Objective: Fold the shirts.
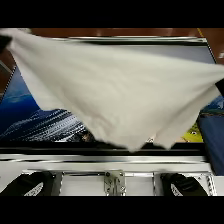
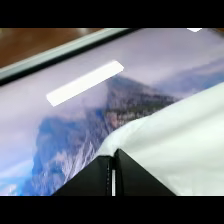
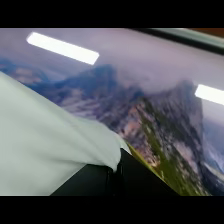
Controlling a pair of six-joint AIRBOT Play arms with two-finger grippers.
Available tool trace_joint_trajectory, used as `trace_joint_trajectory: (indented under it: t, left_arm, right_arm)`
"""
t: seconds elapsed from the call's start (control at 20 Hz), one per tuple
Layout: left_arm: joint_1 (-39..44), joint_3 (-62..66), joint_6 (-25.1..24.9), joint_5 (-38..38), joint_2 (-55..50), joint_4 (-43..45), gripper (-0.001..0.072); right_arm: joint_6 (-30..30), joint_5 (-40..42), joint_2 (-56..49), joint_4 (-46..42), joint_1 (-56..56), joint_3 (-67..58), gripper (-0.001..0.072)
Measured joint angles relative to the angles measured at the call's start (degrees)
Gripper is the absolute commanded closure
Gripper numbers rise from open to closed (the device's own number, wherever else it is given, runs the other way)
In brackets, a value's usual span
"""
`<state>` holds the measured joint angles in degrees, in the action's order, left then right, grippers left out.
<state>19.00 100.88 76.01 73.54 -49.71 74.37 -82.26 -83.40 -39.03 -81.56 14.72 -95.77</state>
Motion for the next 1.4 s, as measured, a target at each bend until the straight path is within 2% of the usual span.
trace_joint_trajectory:
  t: [0.15, 0.3, 0.4, 0.45, 0.5, 0.55, 0.7, 0.8, 0.9, 0.95, 1.0, 1.05, 1.15, 1.3, 1.4]
  left_arm:
    - [0.0, -7.4, 2.2, 4.3, 0.3, 5.7, 0.0672]
    - [0.0, -16.8, 3.9, 3.7, 0.2, 8.5, 0.0672]
    - [0.0, -23.4, 5.7, 2.1, -0.1, 9.2, 0.0672]
    - [0.0, -26.6, 6.7, 1.0, -0.3, 9.3, 0.0672]
    - [0.0, -29.5, 7.6, 0.1, -0.6, 9.3, 0.0672]
    - [0.0, -32.5, 8.6, -1.1, -1.0, 8.9, 0.0672]
    - [0.0, -39.3, 11.2, -4.6, -2.8, 6.9, 0.0672]
    - [0.0, -41.7, 12.3, -6.0, -4.1, 5.5, 0.0672]
    - [0.0, -43.0, 12.9, -6.6, -5.0, 4.7, 0.0672]
    - [0.0, -43.4, 13.1, -7.0, -5.2, 4.3, 0.0672]
    - [0.0, -43.7, 13.3, -7.0, -5.4, 4.1, 0.0672]
    - [0.0, -43.9, 13.4, -7.2, -5.6, 3.9, 0.0672]
    - [0.0, -44.2, 13.6, -7.3, -5.7, 3.7, 0.0672]
    - [0.0, -44.3, 13.8, -7.4, -5.9, 3.3, 0.0672]
    - [0.0, -44.4, 14.1, -7.5, -5.9, 3.1, 0.0672]
  right_arm:
    - [-1.4, -3.8, -2.5, -2.7, 0.0, 3.6, 0.0649]
    - [-3.8, -4.6, -6.4, 3.0, 0.1, 13.6, 0.0648]
    - [-4.6, -1.2, -9.6, 7.3, 0.5, 22.5, 0.0640]
    - [-4.9, 1.9, -11.5, 8.7, 0.6, 27.2, 0.0500]
    - [-5.5, 5.2, -13.5, 9.9, 0.8, 31.4, 0.0278]
    - [-6.3, 9.1, -15.8, 11.0, 0.9, 35.1, 0.0240]
    - [-8.2, 18.9, -23.6, 13.3, 1.0, 42.1, 0.0239]
    - [-7.3, 21.9, -26.6, 14.0, 0.1, 43.1, 0.0042]
    - [-5.5, 20.9, -27.1, 12.2, -3.2, 41.3, 0.0043]
    - [-4.5, 18.8, -26.6, 10.3, -6.0, 39.7, 0.0074]
    - [-3.9, 16.7, -25.9, 7.5, -9.4, 38.3, 0.0137]
    - [-3.5, 14.5, -24.9, 3.6, -14.0, 37.3, 0.0149]
    - [-2.5, 10.3, -23.4, -0.9, -24.9, 37.7, 0.0090]
    - [2.0, 4.3, -22.5, 3.9, -41.1, 45.6, 0.0076]
    - [5.1, 4.9, -22.2, 9.7, -47.4, 52.8, 0.0076]
